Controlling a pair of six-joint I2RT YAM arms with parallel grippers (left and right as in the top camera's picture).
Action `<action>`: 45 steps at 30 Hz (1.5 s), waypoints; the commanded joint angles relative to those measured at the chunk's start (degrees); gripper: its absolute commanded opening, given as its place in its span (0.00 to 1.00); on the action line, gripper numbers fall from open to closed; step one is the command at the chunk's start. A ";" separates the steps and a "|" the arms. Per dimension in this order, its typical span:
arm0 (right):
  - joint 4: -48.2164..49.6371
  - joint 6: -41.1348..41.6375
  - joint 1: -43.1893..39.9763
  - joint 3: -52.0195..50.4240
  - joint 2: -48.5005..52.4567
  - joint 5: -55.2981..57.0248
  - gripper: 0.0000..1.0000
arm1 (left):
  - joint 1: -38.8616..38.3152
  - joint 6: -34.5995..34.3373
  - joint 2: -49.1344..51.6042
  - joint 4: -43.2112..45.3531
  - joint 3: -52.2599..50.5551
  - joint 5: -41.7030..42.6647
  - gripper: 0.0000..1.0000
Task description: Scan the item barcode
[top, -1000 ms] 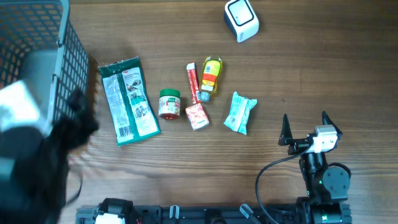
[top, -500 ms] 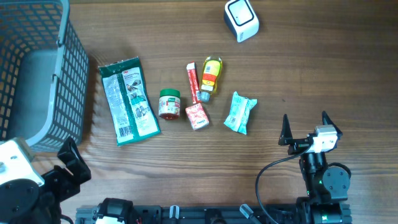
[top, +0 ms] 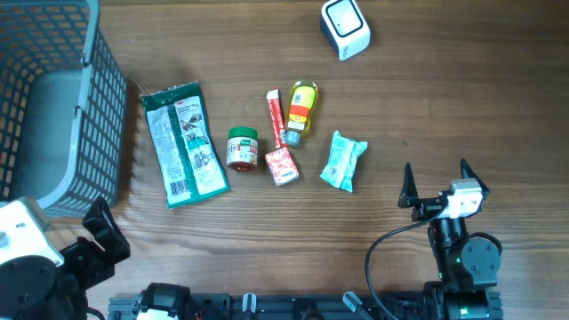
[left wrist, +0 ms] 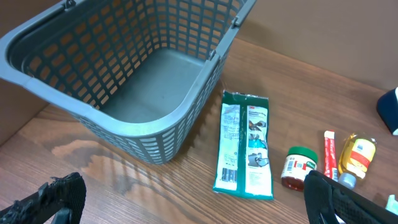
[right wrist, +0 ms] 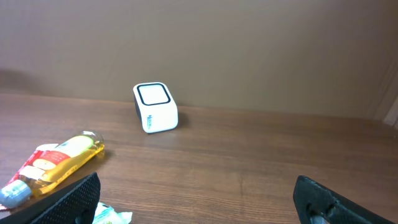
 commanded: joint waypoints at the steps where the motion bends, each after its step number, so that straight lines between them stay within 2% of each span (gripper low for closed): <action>1: 0.35 -1.01 -0.17 -0.04 -0.22 1.11 1.00 | 0.20 0.31 -0.09 0.11 -0.04 -0.72 1.00; 10: 0.35 -1.03 -0.17 -0.04 -0.22 1.09 1.00 | 0.20 0.31 -0.09 0.28 -0.04 -1.09 1.00; 14: 0.35 -1.03 -0.17 -0.04 -0.22 1.11 1.00 | 0.20 0.85 -0.09 0.31 -0.04 3.89 1.00; 20: 0.35 -0.98 -0.17 -0.04 -0.22 1.11 1.00 | 0.20 14.36 -0.09 0.61 -0.04 18.43 1.00; 26: 0.31 -0.87 -0.17 -0.04 -0.22 0.22 1.00 | 0.20 14.67 -0.09 -0.28 -0.04 19.50 1.00; 27: 0.26 1.01 -0.17 -0.04 -0.22 -1.20 1.00 | 0.20 14.67 -0.09 -0.72 -0.04 19.47 1.00; 29: 0.17 11.28 -0.17 -0.04 -0.20 -5.35 1.00 | 0.20 14.67 -0.09 -1.57 -0.04 19.47 1.00; 33: 1.22 51.80 -0.17 -0.04 0.28 -16.41 1.00 | 0.20 14.67 -0.09 -2.05 -0.04 19.47 1.00; 34: 1.40 59.45 -0.17 -0.04 0.79 -18.75 1.00 | 0.20 14.67 -0.09 -2.05 -0.04 19.50 1.00; 36: 1.46 69.37 -0.17 -0.04 1.68 -18.95 1.00 | 0.20 14.67 -0.09 -2.05 -0.04 19.47 1.00; 37: 1.64 72.28 -0.17 -0.04 2.05 -20.44 1.00 | 0.20 14.67 -0.09 -2.05 -0.04 19.47 1.00; 39: 2.05 72.39 -0.17 -0.04 2.51 -23.69 1.00 | 0.20 14.67 -0.09 -2.05 -0.04 19.50 1.00; 42: 2.01 62.55 -0.17 -0.02 4.15 -33.99 1.00 | 0.20 14.67 -0.09 -2.05 -0.04 19.50 1.00; 45: 2.01 58.77 -0.17 0.96 7.78 -38.27 1.00 | 0.20 14.67 -0.09 -2.05 -0.04 19.47 1.00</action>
